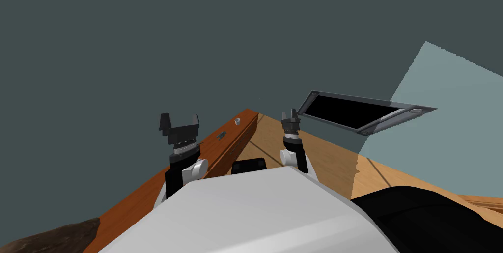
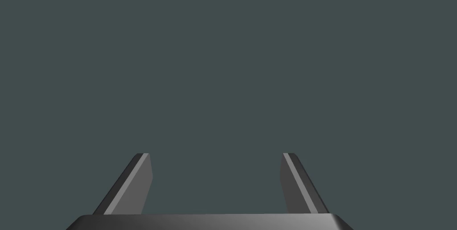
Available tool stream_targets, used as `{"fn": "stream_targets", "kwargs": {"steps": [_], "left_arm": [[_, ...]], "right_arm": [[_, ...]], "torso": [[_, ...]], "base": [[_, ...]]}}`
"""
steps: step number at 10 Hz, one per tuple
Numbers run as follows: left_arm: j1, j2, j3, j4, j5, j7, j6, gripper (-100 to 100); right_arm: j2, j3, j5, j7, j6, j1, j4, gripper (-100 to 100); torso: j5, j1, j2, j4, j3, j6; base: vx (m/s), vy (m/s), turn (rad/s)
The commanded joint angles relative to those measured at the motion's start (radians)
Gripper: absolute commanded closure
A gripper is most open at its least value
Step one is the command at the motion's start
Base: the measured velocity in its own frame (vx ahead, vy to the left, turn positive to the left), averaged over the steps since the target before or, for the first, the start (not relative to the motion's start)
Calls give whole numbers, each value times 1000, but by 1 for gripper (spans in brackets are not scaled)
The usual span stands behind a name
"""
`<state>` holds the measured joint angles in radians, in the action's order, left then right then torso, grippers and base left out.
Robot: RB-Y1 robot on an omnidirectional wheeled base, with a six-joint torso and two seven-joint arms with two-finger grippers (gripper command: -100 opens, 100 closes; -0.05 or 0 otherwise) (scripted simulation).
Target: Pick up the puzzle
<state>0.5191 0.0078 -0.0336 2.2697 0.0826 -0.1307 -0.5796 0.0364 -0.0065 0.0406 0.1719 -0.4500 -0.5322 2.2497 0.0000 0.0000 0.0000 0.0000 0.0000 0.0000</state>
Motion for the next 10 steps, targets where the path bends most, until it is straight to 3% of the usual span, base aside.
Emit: {"fn": "stream_targets", "kwargs": {"steps": [1,4,5,7,8,10], "left_arm": [[-11,21,-13,-21,9,-14,28,-100],[-39,57,-44,-74,32,-46,97,-100],[-39,57,-44,-74,32,-46,97,-100],[-64,82,-71,-126,54,-76,162,-100],[-64,82,-71,-126,54,-76,163,-100],[-93,108,-102,-189,81,-110,227,-100]], "right_arm": [[0,0,0,0,0,0,0,0],[0,0,0,0,0,0,0,0],[0,0,0,0,0,0,0,0],[0,0,0,0,0,0,0,0],[0,0,0,0,0,0,0,0],[0,0,0,0,0,0,0,0]], "torso": [[0,0,0,0,0,0],[0,1,3,1,2,0],[0,1,3,1,2,0],[0,1,2,0,1,0],[0,1,2,0,1,0],[0,1,1,0,1,0]], "base": [[-28,-4,-50],[-48,7,-49],[-34,8,-25],[-30,12,-62],[-25,13,-30],[-29,16,-78]]}}
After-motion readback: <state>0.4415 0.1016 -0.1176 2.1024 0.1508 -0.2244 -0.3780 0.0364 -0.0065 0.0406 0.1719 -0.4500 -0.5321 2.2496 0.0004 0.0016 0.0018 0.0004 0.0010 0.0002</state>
